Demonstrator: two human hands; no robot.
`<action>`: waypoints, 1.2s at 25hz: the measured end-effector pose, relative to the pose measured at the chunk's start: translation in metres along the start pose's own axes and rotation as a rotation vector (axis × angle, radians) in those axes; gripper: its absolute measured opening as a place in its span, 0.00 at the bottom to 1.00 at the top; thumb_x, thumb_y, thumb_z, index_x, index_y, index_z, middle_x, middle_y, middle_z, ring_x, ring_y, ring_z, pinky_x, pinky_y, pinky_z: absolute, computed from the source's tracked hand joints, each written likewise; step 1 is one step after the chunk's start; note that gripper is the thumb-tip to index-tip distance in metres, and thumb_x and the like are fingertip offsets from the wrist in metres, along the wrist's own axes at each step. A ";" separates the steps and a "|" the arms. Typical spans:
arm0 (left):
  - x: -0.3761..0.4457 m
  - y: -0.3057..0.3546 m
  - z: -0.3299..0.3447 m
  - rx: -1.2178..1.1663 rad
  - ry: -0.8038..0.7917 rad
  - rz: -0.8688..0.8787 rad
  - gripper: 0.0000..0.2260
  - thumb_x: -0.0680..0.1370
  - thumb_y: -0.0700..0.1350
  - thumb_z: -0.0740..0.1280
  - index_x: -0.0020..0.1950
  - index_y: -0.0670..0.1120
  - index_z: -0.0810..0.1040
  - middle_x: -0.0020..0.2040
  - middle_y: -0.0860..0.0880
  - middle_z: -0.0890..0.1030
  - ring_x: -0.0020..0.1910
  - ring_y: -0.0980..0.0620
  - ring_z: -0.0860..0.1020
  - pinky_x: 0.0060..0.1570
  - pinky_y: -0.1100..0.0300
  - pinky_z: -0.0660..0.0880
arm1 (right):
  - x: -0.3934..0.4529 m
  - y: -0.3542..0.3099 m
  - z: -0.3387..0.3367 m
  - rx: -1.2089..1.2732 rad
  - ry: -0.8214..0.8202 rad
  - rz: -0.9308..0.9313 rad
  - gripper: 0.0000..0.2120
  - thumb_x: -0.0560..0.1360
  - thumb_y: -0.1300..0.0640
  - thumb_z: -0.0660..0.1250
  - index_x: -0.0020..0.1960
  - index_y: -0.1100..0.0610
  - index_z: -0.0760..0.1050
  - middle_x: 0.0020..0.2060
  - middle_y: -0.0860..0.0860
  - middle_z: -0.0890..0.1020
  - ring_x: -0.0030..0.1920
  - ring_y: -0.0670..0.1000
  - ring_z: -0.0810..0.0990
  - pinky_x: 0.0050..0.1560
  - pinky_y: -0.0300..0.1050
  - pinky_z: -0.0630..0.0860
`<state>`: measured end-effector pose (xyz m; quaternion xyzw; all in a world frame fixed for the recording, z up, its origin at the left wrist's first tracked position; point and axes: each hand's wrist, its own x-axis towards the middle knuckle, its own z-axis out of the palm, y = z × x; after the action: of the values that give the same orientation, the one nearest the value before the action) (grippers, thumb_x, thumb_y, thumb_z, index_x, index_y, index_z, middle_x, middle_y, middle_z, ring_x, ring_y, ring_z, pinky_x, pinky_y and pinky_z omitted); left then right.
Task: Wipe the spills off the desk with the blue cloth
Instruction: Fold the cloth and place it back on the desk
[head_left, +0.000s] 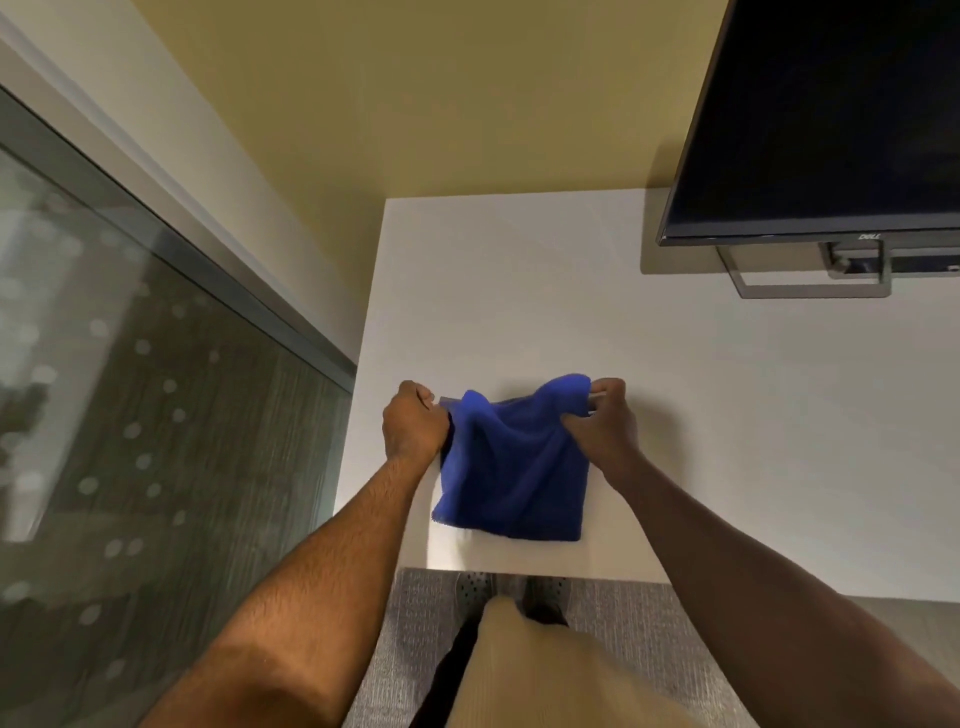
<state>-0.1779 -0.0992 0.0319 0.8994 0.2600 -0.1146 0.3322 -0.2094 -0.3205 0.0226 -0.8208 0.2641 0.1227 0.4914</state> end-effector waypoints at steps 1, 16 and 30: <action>-0.004 0.000 0.002 0.037 -0.004 -0.008 0.05 0.77 0.45 0.65 0.51 0.45 0.74 0.46 0.48 0.78 0.42 0.50 0.77 0.36 0.61 0.70 | 0.001 0.000 0.000 0.023 -0.007 0.078 0.23 0.70 0.55 0.72 0.59 0.56 0.65 0.46 0.51 0.76 0.45 0.52 0.76 0.36 0.41 0.72; -0.085 -0.048 -0.013 0.028 -0.020 -0.093 0.05 0.79 0.44 0.65 0.43 0.51 0.75 0.38 0.56 0.77 0.39 0.58 0.76 0.36 0.66 0.68 | -0.026 0.017 0.013 -0.181 -0.220 0.032 0.21 0.73 0.44 0.69 0.58 0.56 0.71 0.48 0.48 0.76 0.47 0.50 0.75 0.42 0.43 0.71; -0.045 -0.030 0.003 -0.014 -0.132 -0.195 0.10 0.80 0.47 0.58 0.57 0.44 0.71 0.49 0.44 0.80 0.45 0.47 0.78 0.44 0.53 0.76 | -0.034 -0.014 0.035 -0.187 -0.119 0.078 0.03 0.75 0.57 0.61 0.48 0.56 0.71 0.42 0.53 0.79 0.37 0.50 0.75 0.34 0.41 0.69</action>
<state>-0.2319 -0.0996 0.0309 0.8579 0.3244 -0.2036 0.3424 -0.2275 -0.2745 0.0317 -0.8434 0.2537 0.2142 0.4225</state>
